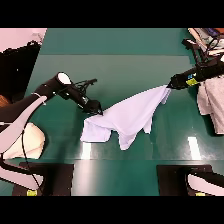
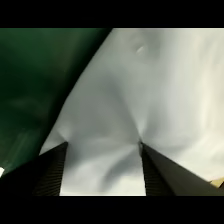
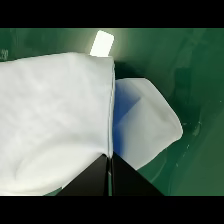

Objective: Fold the shirts.

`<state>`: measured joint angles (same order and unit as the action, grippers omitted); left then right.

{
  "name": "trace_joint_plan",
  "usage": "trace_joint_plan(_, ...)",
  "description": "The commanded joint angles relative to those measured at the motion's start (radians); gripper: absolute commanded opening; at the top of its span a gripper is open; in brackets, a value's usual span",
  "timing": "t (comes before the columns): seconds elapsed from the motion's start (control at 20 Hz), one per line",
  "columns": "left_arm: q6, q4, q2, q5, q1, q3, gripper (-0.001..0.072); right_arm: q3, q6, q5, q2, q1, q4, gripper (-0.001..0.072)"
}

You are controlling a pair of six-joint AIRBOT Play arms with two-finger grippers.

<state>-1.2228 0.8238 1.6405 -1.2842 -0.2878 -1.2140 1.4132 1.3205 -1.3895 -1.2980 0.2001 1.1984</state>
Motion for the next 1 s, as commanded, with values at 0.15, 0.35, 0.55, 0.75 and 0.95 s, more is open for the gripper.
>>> trace_joint_plan(0.15, -0.026, 0.044, 0.026, -0.026, -0.025, -0.002, 0.0049, 0.0, 0.0, 0.0, 0.0, 0.001, -0.001, 0.0012)
trace_joint_plan(0.35, -0.03, 0.047, 0.001, -0.062, -0.01, -0.063, 0.0022, 0.0, -0.001, 0.003, 0.017, -0.001, 0.008, 0.0012)
trace_joint_plan(0.55, -0.056, 0.062, -0.162, -0.024, 0.023, -0.198, 0.0022, 0.005, -0.002, 0.06, 0.123, -0.005, 0.009, 0.0012)
trace_joint_plan(0.75, -0.059, 0.101, -0.368, -0.034, 0.05, -0.388, 0.0023, 0.151, -0.002, 0.072, 0.21, -0.005, 0.01, 0.0012)
trace_joint_plan(0.95, -0.063, 0.152, -0.549, -0.032, 0.05, -0.531, 0.0023, 0.384, -0.005, 0.059, 0.218, -0.005, 0.009, 0.0011)
